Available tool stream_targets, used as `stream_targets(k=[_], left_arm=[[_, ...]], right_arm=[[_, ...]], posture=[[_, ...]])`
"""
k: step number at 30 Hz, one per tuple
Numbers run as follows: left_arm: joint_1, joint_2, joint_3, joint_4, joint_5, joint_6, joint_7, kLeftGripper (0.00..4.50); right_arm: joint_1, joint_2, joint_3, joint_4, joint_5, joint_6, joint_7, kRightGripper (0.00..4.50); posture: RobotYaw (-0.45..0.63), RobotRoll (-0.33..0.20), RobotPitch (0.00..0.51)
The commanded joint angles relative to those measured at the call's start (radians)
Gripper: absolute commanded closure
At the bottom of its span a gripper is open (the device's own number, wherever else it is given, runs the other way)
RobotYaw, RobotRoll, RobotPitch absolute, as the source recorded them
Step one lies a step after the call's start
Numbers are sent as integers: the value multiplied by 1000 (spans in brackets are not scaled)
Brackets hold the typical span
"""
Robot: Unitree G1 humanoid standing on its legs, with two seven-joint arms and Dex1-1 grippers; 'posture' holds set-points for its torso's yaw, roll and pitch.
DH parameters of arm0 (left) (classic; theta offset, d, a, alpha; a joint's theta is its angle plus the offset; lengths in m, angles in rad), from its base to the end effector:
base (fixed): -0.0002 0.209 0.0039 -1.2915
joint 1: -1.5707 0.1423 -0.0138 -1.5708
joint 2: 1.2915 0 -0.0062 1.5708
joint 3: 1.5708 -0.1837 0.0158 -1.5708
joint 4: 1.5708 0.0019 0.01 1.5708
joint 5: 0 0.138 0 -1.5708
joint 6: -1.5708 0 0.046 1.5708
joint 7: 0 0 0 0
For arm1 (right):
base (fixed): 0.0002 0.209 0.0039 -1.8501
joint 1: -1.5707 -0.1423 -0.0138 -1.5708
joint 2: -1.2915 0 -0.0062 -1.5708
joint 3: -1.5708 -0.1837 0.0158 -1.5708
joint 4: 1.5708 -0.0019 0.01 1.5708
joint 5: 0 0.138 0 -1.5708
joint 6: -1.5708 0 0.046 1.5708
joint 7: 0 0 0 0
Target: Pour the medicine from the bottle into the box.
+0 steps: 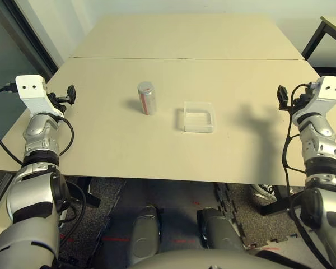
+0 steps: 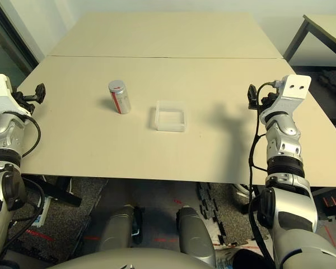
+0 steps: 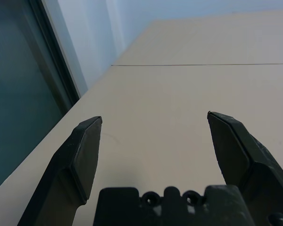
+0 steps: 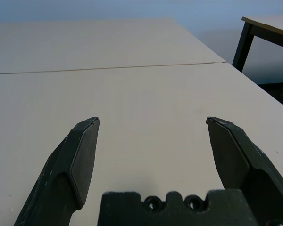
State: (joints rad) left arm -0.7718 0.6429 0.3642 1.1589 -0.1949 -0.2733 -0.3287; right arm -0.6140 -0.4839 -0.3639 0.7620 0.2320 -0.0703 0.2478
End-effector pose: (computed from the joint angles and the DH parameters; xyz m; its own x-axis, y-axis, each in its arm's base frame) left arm 0.2908 0.3429 0.1250 0.9717 0.2236 0.0758 -0.2289 0.9710 0.0695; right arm 0.2922 -0.3036 0.1121 0.9823 -0.1749 0.0673 0.1746 0.9846 0.0100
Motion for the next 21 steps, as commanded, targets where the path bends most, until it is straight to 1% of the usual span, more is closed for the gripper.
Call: stream_targets(k=[1, 5, 8, 12, 15, 18, 21], left_arm=[[-3, 2, -9, 32, 12, 15, 0, 16], [-36, -12, -43, 45, 37, 16, -29, 16], [-66, -19, -52, 48, 38, 21, -41, 16], [-72, -32, -70, 35, 42, 19, -98, 16], [-61, -38, -78, -11, 22, 29, -206, 16], [-31, -39, -80, -101, -18, 83, -347, 16], [26, -16, -113, -227, -37, 163, -501, 16]], right_arm=[[26, 5, -10, -57, 19, 31, -8, 0], [40, 6, -21, -118, 39, 68, -20, 0], [39, -8, -20, -116, 38, 74, -14, 0], [50, -15, -17, -141, 41, 93, -11, 0], [68, -27, -7, -193, 47, 139, 16, 0], [86, -45, 20, -265, 56, 218, 81, 0], [129, -88, 104, -406, 71, 349, 226, 0]], posture=[[-79, 0, 105], [-86, 0, 107], [-91, 0, 110], [-102, 0, 114], [-93, 0, 118], [-90, 0, 129], [-82, 0, 126]])
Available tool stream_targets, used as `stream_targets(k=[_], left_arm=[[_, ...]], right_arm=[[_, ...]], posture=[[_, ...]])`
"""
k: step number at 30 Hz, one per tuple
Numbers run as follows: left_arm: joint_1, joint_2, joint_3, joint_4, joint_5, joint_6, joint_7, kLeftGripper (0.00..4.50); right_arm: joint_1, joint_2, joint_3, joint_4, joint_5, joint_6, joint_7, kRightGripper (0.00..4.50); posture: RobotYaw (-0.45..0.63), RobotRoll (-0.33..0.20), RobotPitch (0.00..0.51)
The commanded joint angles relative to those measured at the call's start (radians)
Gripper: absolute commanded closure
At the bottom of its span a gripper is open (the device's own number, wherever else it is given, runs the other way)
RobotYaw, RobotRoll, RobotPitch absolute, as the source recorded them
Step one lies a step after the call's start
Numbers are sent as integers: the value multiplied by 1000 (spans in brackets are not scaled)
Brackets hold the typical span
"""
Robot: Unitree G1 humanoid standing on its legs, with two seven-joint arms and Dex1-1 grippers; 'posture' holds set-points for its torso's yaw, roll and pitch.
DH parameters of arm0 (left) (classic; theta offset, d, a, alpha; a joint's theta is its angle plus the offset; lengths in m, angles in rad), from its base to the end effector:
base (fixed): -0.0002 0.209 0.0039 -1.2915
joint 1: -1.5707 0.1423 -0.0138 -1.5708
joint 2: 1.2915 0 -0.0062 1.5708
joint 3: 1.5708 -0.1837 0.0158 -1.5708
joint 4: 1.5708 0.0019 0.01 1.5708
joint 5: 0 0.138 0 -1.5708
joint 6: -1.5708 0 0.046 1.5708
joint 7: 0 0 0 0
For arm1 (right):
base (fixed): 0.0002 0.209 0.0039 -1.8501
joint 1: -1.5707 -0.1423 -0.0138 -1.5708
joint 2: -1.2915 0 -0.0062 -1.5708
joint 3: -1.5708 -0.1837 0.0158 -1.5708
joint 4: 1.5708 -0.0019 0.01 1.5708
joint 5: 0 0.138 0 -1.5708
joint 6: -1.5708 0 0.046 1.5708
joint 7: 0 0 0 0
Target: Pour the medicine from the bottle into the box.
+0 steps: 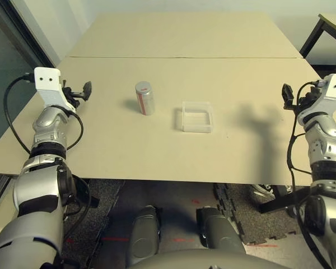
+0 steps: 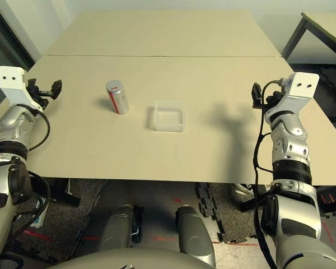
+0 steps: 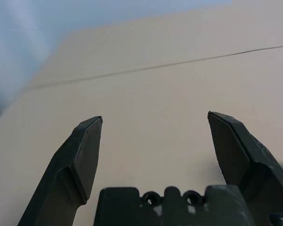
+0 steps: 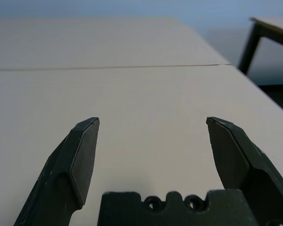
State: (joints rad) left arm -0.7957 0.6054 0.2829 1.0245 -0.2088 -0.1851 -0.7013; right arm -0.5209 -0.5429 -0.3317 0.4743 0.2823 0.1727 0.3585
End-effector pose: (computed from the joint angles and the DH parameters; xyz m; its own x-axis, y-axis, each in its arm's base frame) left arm 0.3083 0.3205 0.1424 0.9669 -0.2485 0.0578 0.2397 0.9623 0.1284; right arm 0.2790 -0.3074 0.1362 0.9996 -0.0183 0.0235 0.0193 0.9990 -0.0410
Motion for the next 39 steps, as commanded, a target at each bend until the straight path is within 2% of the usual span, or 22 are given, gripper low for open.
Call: stream_targets(k=[1, 4, 7, 12, 19, 25, 39], left_arm=[[74, 25, -42, -146, -38, 119, -173, 16], [163, 41, -83, -330, -74, 251, -288, 16], [229, 49, -114, -466, -84, 331, -327, 16], [221, 15, -132, -496, -75, 360, -315, 16], [146, -62, -183, -385, -26, 289, -293, 16], [77, -125, -214, -228, 28, 152, -241, 16], [-34, -178, -216, 60, 97, -9, -156, 16]], right_arm=[[53, -47, 100, -169, 29, 154, 162, 0], [89, -81, 149, -303, 58, 282, 236, 0], [93, -90, 173, -390, 77, 369, 263, 0], [84, -72, 204, -472, 100, 453, 289, 0], [76, -52, 229, -534, 106, 500, 288, 0], [91, -54, 238, -638, 138, 562, 300, 0], [82, -33, 247, -775, 174, 662, 261, 0]], posture=[[-79, 0, 124], [-72, 0, 118], [-79, 0, 113], [-106, 0, 108], [-156, 0, 102], [-209, 0, 106], [-258, 0, 106]])
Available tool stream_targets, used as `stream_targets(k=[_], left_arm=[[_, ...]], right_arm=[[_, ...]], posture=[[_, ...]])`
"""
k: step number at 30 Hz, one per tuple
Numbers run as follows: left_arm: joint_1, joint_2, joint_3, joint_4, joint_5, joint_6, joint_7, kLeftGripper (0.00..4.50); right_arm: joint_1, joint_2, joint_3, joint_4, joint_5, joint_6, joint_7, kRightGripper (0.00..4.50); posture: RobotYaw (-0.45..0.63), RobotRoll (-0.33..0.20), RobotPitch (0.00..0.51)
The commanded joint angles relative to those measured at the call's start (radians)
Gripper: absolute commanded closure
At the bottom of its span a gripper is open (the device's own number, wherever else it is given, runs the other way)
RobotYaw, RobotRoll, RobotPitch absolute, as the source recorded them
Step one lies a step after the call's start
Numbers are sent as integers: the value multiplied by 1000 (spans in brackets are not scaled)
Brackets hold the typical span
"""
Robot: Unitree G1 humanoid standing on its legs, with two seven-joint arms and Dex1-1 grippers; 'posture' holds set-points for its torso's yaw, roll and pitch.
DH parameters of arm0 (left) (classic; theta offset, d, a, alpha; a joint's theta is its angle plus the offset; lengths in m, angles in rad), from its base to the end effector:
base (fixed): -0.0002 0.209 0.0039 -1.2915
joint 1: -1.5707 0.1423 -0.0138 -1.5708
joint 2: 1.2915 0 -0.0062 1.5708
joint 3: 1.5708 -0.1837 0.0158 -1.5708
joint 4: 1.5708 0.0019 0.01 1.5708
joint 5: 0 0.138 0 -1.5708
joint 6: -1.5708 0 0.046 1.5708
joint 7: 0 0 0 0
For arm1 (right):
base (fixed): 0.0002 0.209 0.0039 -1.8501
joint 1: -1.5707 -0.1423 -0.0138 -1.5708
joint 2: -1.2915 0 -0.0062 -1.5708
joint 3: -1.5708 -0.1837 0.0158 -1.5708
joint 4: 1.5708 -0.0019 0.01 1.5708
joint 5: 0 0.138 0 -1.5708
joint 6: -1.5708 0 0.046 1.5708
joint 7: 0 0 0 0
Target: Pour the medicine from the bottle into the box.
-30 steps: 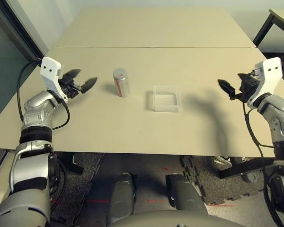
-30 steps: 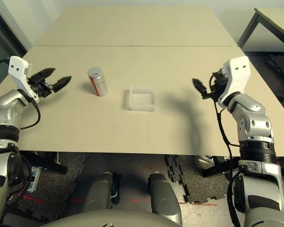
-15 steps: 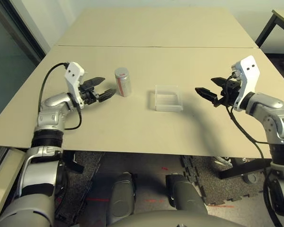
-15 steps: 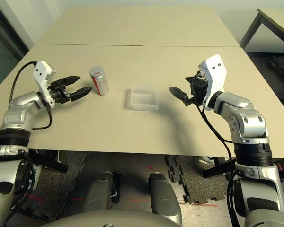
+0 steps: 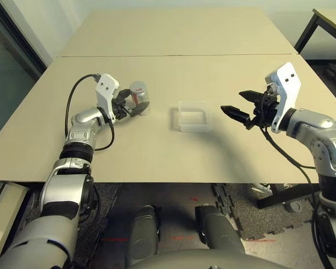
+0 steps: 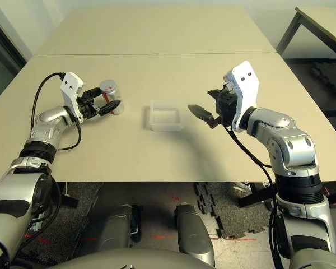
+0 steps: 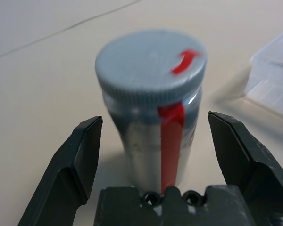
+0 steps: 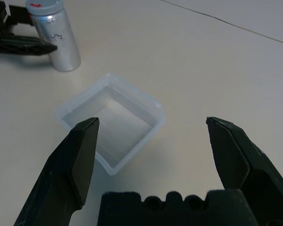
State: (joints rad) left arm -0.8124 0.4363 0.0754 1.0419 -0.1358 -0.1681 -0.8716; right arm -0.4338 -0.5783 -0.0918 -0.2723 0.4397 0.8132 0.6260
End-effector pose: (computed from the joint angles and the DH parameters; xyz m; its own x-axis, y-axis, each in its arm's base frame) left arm 0.3308 0.2498 0.1100 0.7791 -0.6097 -0.1456 0.6259 0.7696 0.1263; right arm 0.2520 -0.2201 0.1859 0.7571 0.6243 -0.1927 -0.6463 0.7588 -0.0809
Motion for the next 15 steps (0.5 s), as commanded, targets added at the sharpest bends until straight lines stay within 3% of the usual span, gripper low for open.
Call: stream_targets(k=[1, 11, 15], left_arm=[[-22, -14, -8, 60, 30, -32, 24, 16], [-65, -49, 5, 138, 40, -53, 88, 16], [-71, -57, 1, 137, 41, -74, 71, 1331]], right_arm=[[-6, 1, 6, -31, 18, 24, -7, 0], [-21, -5, 5, -37, 23, 32, -10, 0], [-23, -3, 7, -39, 24, 33, -12, 0]], posture=[[-260, 0, 105], [-263, 0, 100], [-262, 0, 101]])
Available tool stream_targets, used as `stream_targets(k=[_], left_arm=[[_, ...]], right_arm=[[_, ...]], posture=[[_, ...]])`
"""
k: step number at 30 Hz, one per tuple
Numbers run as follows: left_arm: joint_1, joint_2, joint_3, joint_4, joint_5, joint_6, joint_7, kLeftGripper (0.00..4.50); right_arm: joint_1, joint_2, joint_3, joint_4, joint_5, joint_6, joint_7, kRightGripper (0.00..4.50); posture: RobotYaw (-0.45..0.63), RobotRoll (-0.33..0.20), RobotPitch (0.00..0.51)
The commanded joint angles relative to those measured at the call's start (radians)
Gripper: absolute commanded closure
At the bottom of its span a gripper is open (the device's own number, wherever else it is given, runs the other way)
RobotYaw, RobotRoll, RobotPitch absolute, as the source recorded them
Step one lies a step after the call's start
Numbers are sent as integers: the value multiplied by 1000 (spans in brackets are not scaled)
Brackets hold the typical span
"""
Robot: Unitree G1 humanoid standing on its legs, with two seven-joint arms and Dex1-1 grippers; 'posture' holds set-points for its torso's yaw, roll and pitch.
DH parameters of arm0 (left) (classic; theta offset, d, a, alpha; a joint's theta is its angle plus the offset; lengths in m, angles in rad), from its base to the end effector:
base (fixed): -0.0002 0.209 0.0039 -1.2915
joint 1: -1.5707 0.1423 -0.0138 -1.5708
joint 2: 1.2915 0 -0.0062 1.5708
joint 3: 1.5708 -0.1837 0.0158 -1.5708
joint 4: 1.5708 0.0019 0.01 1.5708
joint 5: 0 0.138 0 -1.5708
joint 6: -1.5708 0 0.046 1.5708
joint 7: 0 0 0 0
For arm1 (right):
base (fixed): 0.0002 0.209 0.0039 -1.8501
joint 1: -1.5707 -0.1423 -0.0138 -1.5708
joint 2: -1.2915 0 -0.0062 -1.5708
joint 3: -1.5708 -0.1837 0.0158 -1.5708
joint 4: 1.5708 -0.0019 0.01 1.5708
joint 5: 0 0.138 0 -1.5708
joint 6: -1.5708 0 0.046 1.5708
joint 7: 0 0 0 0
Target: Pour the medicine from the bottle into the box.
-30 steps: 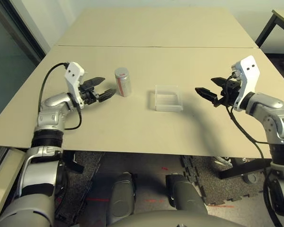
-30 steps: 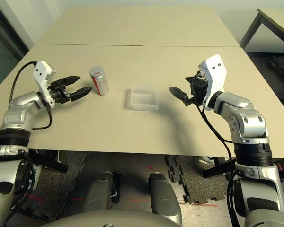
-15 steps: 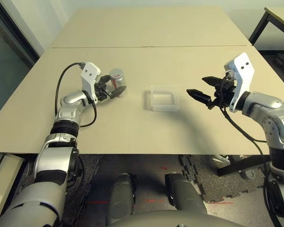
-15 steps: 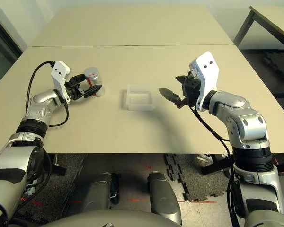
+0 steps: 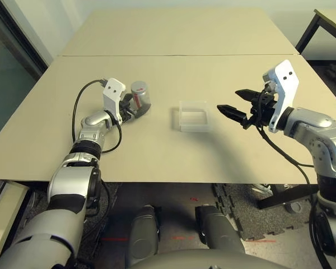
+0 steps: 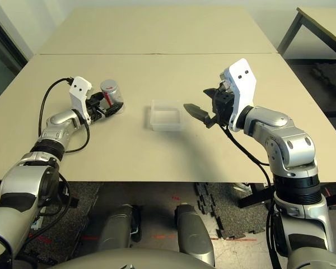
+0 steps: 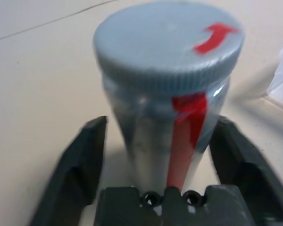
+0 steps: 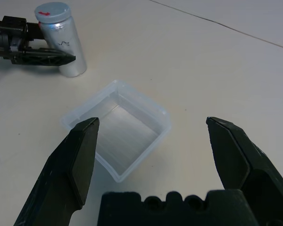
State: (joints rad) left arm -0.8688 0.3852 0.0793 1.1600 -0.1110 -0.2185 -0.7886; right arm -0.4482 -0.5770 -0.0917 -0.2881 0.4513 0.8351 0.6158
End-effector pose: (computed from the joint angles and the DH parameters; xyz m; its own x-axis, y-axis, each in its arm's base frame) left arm 0.3370 0.2337 0.1032 0.8093 -0.5701 -0.1413 0.5850 0.8039 0.1072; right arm 0.2519 -0.2173 0.1902 0.7545 0.6293 -0.1863 -0.6502 0.7553 -0.0817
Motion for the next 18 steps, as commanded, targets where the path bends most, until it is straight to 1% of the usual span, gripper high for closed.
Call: stream_targets(k=[1, 2, 6, 10, 14, 18], left_arm=[[-16, -8, -4, 19, 17, -26, -22, 1718], [-16, -9, -7, 19, 19, -29, -29, 1861], [-17, -11, -12, 11, 24, -40, -57, 1859], [-38, -27, -5, -52, -9, -15, -146, 1859], [-60, -46, -13, -141, -40, 42, -248, 1859], [-88, -64, -31, -198, -49, 94, -328, 1859]], right_arm=[[-9, -3, 8, -23, 12, 11, -2, 0], [-8, -2, 8, -23, 12, 10, -3, 0], [-7, 0, 11, -24, 12, 8, -3, 0], [-18, -1, 17, -25, 12, 7, 1, 0], [-55, -2, 37, -22, 11, 5, 13, 0], [-115, 20, 91, -8, 0, -5, 24, 0]], posture=[[-263, 0, 101], [-263, 0, 101], [-262, 0, 101], [-253, 0, 101], [-244, 0, 97], [-240, 0, 93]])
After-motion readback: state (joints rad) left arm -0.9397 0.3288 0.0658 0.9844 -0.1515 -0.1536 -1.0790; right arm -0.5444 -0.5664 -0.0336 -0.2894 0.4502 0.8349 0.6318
